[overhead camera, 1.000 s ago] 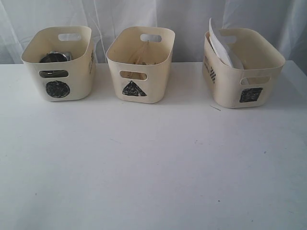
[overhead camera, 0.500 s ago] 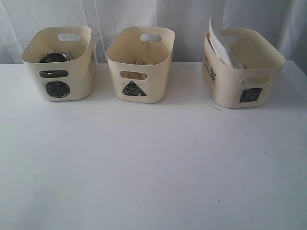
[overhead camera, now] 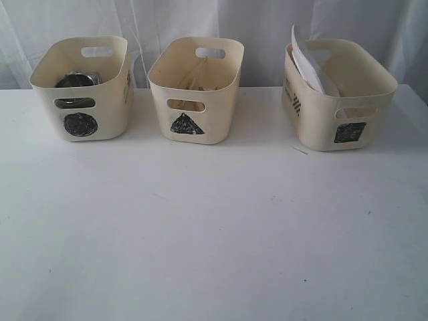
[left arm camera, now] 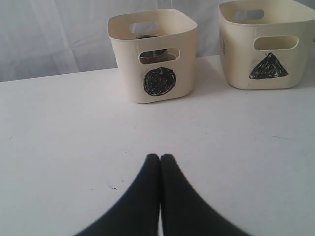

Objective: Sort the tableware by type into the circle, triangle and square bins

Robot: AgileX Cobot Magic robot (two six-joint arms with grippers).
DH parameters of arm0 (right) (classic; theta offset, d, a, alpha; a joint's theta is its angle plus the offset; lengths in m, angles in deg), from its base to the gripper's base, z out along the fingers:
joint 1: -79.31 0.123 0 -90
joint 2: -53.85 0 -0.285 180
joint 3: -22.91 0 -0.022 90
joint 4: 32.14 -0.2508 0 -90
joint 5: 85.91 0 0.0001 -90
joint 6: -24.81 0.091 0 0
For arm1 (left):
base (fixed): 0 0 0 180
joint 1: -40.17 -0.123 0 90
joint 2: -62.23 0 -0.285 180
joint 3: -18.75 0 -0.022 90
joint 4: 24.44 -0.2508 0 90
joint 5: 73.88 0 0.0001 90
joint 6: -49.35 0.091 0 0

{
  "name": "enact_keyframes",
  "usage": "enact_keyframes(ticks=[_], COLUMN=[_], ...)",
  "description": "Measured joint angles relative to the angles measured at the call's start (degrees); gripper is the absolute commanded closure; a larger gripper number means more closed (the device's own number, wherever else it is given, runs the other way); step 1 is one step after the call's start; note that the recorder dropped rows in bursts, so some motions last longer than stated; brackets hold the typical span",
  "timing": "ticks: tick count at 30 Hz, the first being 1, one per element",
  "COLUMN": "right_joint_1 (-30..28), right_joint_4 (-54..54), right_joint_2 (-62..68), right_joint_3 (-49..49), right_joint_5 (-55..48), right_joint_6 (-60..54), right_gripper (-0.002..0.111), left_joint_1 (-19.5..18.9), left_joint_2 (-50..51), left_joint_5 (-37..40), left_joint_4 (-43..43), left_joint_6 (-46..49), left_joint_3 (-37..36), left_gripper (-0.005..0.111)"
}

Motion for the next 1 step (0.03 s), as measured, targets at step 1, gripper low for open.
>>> enact_keyframes(ticks=[1], right_joint_1=[0.0], right_joint_4=[0.0], right_joint_2=[0.0], right_joint_3=[0.0], right_joint_5=[0.0], right_joint_6=[0.0], right_gripper=[0.108], left_joint_1=[0.0], left_joint_2=[0.0], left_joint_5=[0.0], left_joint_4=[0.0], left_joint_6=[0.0], left_joint_3=[0.0], left_gripper=[0.107])
